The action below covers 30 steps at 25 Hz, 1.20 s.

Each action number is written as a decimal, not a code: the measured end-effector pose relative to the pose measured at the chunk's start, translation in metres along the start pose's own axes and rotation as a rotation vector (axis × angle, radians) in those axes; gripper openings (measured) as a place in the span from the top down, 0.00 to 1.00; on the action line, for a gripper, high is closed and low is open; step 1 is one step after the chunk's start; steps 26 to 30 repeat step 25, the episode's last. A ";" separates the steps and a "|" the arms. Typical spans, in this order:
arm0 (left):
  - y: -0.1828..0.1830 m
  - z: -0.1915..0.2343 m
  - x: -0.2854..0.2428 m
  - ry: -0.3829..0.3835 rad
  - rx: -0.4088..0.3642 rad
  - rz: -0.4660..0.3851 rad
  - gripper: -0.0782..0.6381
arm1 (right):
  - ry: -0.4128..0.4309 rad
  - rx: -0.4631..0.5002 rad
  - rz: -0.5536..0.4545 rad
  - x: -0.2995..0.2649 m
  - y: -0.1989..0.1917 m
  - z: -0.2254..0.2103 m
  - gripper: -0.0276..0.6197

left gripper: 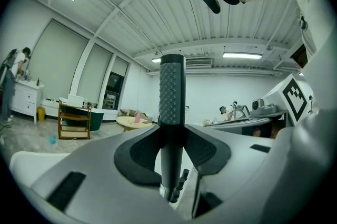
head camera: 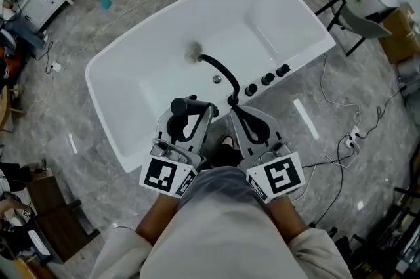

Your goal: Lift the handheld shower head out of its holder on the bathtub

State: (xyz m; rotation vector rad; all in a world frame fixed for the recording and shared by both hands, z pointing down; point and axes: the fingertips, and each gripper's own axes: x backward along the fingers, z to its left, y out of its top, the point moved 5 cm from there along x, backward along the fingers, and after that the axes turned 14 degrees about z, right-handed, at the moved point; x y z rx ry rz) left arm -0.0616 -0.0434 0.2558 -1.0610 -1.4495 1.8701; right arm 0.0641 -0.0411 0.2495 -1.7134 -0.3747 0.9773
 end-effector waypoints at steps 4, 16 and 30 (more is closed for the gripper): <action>0.000 0.000 0.002 -0.004 0.001 0.003 0.70 | -0.003 -0.003 0.001 0.001 0.000 0.001 0.93; -0.006 -0.004 -0.009 -0.010 0.010 0.022 0.70 | -0.006 -0.012 0.009 0.002 -0.005 -0.009 0.93; -0.007 -0.003 -0.013 -0.021 0.007 0.032 0.70 | -0.016 -0.027 0.017 -0.001 -0.009 -0.013 0.93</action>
